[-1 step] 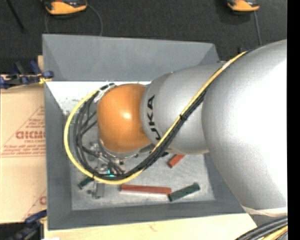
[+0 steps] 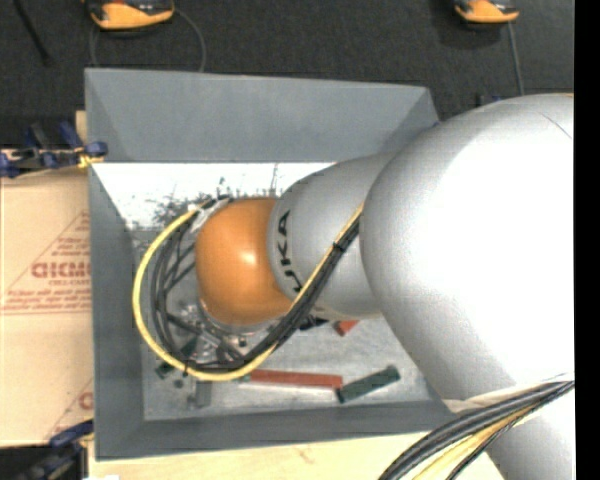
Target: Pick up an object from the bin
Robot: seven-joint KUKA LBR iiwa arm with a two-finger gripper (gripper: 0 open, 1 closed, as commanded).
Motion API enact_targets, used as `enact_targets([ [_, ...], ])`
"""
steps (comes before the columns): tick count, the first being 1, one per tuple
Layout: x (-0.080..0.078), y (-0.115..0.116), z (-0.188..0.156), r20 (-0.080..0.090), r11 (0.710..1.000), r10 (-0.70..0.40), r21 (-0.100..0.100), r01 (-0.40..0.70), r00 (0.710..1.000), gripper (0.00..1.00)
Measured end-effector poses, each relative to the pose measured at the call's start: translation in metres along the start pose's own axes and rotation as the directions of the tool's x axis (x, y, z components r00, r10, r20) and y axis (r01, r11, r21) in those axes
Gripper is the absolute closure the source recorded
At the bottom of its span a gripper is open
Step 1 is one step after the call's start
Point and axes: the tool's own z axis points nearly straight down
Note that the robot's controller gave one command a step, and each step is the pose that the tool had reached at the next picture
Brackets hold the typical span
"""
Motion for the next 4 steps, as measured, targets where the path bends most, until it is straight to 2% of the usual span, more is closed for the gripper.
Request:
enact_targets([
  [1, -0.001, 0.002, -0.004, 0.005, 1.0, 0.003, -0.005, -0.003, 1.0, 1.0],
  [2, 0.012, -0.016, -0.135, 0.007, 0.999, -0.038, -0.003, 0.038, 0.999, 1.0],
  [3, 0.013, -0.016, -0.134, 0.006, 0.999, -0.037, -0.004, 0.037, 0.999, 0.0],
  [4, -0.002, -0.088, -0.076, 0.003, 0.984, -0.177, 0.001, 0.177, 0.984, 0.0],
])
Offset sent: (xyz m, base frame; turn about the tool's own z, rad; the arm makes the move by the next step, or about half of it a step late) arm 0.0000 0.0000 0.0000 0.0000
